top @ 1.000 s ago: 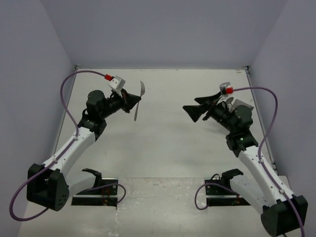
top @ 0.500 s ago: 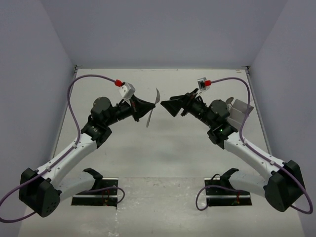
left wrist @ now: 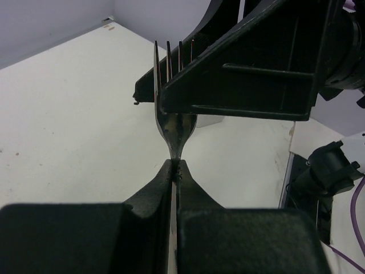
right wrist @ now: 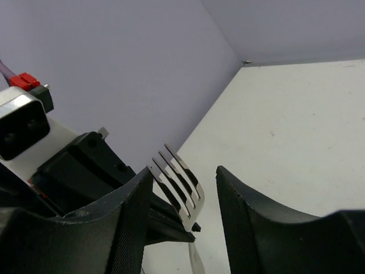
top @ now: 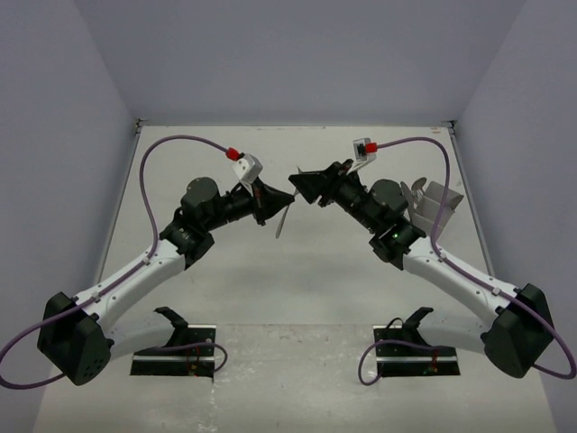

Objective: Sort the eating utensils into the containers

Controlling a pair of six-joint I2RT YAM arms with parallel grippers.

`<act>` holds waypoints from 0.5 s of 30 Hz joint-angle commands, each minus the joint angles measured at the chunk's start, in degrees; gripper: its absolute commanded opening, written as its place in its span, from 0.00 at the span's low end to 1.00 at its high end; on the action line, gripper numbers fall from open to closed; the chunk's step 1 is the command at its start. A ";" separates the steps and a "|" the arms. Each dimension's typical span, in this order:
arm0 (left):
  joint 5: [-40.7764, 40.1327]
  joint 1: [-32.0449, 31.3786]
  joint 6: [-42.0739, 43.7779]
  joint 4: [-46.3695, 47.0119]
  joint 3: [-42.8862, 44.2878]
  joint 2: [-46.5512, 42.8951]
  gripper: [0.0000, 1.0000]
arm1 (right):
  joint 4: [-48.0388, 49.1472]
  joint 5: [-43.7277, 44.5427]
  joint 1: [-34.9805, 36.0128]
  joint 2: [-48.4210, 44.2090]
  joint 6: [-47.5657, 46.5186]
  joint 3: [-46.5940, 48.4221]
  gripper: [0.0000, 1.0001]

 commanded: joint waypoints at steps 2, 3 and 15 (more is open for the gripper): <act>-3.15 -1.27 0.27 2.96 2.80 -0.15 0.00 | -5.33 7.13 2.78 0.21 -2.72 3.62 0.48; -3.85 -1.36 0.18 3.22 2.97 -0.15 0.00 | -6.14 8.09 3.31 0.30 -3.50 3.89 0.48; -8.87 -3.55 -0.18 4.54 3.68 0.64 0.00 | -11.24 13.03 7.36 1.79 -4.48 6.08 0.15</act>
